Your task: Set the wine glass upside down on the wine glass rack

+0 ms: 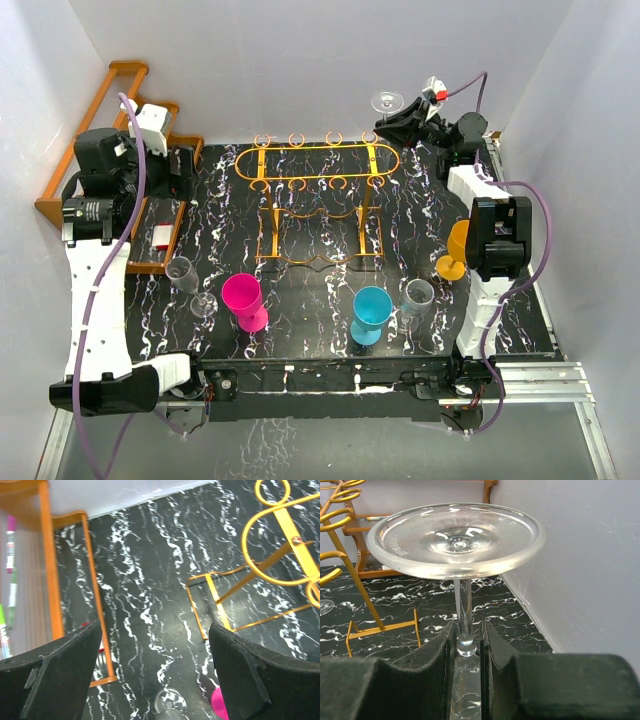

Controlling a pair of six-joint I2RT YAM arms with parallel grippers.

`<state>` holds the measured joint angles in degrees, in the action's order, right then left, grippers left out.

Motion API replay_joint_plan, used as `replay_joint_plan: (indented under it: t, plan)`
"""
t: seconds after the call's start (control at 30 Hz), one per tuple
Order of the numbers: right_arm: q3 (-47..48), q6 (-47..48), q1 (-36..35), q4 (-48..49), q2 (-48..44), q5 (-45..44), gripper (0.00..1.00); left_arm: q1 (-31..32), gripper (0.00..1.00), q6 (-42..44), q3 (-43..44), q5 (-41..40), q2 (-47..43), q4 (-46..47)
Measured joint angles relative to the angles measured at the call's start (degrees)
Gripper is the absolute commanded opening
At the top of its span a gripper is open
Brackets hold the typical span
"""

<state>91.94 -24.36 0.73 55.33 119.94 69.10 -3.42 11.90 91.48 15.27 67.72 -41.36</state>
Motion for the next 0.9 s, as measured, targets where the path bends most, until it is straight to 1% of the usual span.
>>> replay_joint_plan:
  t: [0.13,0.27,0.53,0.7,0.9]
  plan:
    - [-1.18,-0.26,0.0,2.86,-0.2,0.55,0.08,0.0,0.86,-0.15,1.68,5.4,2.05,-3.37]
    - [-1.75,-0.55,-0.2,6.12,-0.24,1.86,0.08,0.0,0.86,-0.09,2.45,7.69,3.37,-5.51]
    - [-1.53,-2.73,-2.8,11.72,-0.24,3.87,0.08,0.0,0.87,0.79,3.06,8.17,3.37,-7.82]
    - [-1.31,-3.1,-4.28,13.25,-0.24,4.76,0.08,0.0,0.87,1.49,4.24,7.78,3.32,-8.81]
    - [-1.79,-3.23,-4.39,14.8,-0.24,5.03,0.08,-0.02,0.87,2.01,4.31,7.1,3.23,-9.29]
